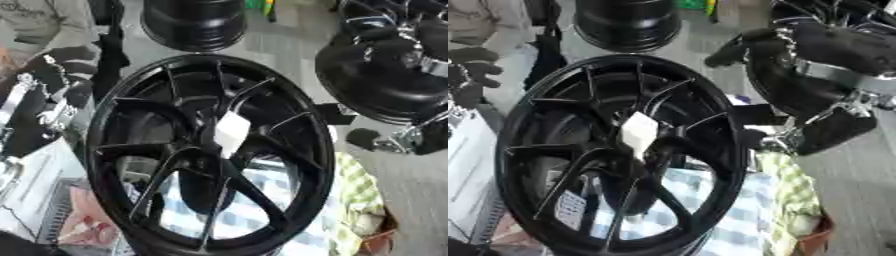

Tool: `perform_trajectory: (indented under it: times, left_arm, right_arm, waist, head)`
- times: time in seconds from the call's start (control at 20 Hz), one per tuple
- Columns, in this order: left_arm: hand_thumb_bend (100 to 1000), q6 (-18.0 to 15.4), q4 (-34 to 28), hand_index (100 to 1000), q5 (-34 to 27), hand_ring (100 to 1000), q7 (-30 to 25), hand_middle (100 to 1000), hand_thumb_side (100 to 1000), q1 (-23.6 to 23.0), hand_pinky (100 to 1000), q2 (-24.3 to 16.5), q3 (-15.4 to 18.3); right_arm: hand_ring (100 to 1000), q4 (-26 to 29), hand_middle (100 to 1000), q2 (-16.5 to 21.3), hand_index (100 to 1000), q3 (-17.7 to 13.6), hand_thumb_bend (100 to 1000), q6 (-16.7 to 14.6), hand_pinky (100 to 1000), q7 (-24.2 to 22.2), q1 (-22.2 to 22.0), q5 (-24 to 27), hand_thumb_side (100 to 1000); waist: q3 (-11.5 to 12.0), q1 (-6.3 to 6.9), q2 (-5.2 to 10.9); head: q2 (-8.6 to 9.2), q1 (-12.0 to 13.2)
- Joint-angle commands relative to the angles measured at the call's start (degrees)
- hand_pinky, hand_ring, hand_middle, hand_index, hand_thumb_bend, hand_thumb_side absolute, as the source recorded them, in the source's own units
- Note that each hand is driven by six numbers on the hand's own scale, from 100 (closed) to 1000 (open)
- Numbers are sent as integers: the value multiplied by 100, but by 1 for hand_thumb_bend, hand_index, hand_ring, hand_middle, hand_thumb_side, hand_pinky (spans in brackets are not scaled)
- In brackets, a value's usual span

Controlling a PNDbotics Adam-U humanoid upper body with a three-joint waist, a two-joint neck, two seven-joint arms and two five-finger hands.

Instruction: Pull the pin out of the wheel hub.

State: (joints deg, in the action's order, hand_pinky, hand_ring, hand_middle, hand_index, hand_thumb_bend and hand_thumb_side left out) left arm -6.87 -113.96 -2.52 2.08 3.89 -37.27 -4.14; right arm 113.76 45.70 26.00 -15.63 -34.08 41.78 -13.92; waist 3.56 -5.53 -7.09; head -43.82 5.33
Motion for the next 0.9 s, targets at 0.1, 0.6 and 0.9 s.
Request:
perform_trajectory:
  times: [0.1, 0.6, 0.9]
  left_arm:
    - [380, 7, -63, 863, -11, 777, -31, 786, 678, 31, 720, -160, 1]
    - [380, 20, -63, 863, -35, 777, -47, 786, 678, 69, 719, -124, -14]
    - [380, 17, -63, 864, -49, 777, -65, 786, 678, 105, 720, -121, -26]
  right_arm:
    - [843, 84, 844, -123, 945, 193, 389, -107, 784, -499, 360, -42, 189]
    - [846, 84, 858, -1042, 948, 311, 369, 42, 782, -763, 832, -353, 165]
    - [846, 77, 860, -1437, 946, 465, 360, 178, 780, -886, 983, -509, 165]
  waist:
    - [12, 29, 75]
    - [98, 36, 53]
    - [136, 40, 38]
  head:
    - [-29, -33]
    - [-29, -92]
    - [-29, -134]
